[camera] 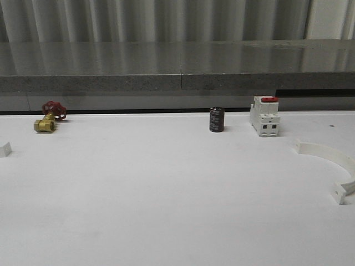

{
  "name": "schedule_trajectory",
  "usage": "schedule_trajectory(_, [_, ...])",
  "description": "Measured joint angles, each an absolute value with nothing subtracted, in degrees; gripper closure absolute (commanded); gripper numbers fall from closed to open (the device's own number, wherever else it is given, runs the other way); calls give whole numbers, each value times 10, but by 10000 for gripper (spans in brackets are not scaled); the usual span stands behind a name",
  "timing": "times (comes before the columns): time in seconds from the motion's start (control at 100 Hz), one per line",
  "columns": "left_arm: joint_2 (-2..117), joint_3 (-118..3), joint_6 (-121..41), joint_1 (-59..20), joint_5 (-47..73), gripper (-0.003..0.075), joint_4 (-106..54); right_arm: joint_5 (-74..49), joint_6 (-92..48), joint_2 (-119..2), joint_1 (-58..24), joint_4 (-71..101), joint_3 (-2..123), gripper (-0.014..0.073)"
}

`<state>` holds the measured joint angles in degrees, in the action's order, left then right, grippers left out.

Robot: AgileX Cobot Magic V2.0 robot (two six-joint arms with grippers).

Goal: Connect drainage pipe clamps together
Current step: 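Lower the left gripper onto the white clamp half and grasp it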

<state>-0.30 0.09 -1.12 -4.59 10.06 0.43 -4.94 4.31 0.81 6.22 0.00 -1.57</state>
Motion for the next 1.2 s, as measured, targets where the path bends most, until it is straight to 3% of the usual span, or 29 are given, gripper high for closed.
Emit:
schedule_trajectory(0.52, [-3, -1, -11, -46, 75, 741, 9, -49, 43, 8, 62, 0, -16, 660])
schedule_trajectory(0.69, [11, -56, -11, -46, 167, 741, -5, -49, 43, 8, 62, 0, -16, 660])
schedule_trajectory(0.88, [111, -167, -11, -46, 271, 731, -7, -49, 43, 8, 62, 0, -16, 660])
schedule_trajectory(0.93, [142, -192, -11, -46, 291, 689, -5, -49, 43, 8, 62, 0, -16, 660])
schedule_trajectory(1.0, [190, -225, -11, -46, 314, 573, 4, -49, 43, 8, 62, 0, -16, 660])
schedule_trajectory(1.12, [274, -271, -11, -46, 337, 302, 12, -49, 43, 8, 62, 0, -16, 660])
schedule_trajectory(1.2, [328, -296, -11, -46, 335, 229, 20, -49, 43, 8, 62, 0, -16, 660])
